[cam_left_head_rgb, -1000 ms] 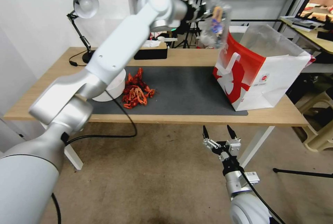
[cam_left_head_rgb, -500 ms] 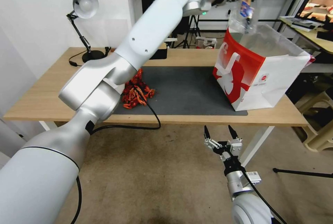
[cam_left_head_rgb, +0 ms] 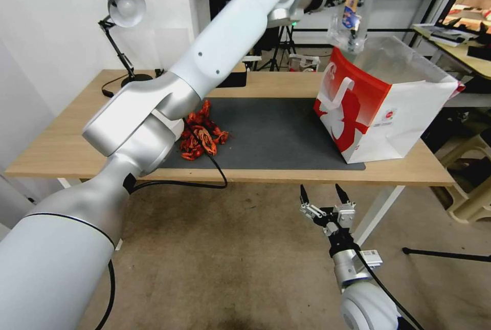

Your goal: Close the takeout container lid, then place the container into the takeout bag.

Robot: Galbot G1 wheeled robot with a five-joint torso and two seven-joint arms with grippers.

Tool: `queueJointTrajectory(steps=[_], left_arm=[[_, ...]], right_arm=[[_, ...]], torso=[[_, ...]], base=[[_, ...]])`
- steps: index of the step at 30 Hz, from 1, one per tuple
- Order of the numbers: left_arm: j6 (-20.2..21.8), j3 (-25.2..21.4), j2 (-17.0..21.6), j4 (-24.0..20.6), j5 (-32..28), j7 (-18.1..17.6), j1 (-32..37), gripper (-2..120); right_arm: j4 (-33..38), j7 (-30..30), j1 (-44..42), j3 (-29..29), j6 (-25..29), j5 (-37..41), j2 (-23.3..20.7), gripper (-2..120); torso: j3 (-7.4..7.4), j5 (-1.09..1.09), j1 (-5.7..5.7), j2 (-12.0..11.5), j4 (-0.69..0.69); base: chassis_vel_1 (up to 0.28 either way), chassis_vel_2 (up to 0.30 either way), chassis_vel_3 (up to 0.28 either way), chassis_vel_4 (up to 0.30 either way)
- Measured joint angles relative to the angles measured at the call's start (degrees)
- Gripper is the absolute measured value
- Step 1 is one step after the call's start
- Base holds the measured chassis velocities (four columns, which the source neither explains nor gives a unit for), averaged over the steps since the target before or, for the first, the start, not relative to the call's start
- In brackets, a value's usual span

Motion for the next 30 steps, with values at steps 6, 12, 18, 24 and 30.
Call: queueJointTrajectory(steps=[6,12,18,24,30], left_arm=[[-6.3,5.0,0.0,-2.1,2.9,6.6,0.7,0],[-9.1,7.4,0.1,-2.4,5.1,8.8,1.0,0],[-11.7,9.2,0.1,-2.8,6.8,9.9,1.8,0],[-12.1,9.7,0.1,-2.9,7.8,10.8,1.7,7],[-13.3,9.9,0.1,-3.0,8.9,10.3,1.5,30]], right_arm=[[0.0,-0.1,-0.3,0.3,0.0,0.0,0.3,100],[0.1,-0.1,-0.6,0.6,0.0,0.1,0.4,100],[0.3,-0.1,-0.9,1.0,0.1,0.2,0.4,100],[0.2,-0.1,-0.9,0.8,0.2,0.3,0.5,100],[0.2,-0.3,-0.8,0.3,0.2,0.1,0.6,100]], torso=[[0.0,0.01,-0.01,0.0,-0.01],[0.0,0.01,0.0,0.0,0.0],[0.0,0.0,0.0,0.0,0.0],[0.01,0.0,0.0,0.0,0.0],[0.01,0.0,0.0,0.0,0.0]], base=[[0.0,0.0,0.0,0.0],[0.0,0.0,0.0,0.0],[0.0,0.0,0.0,0.0],[0.0,0.0,0.0,0.0],[0.0,0.0,0.0,0.0]])
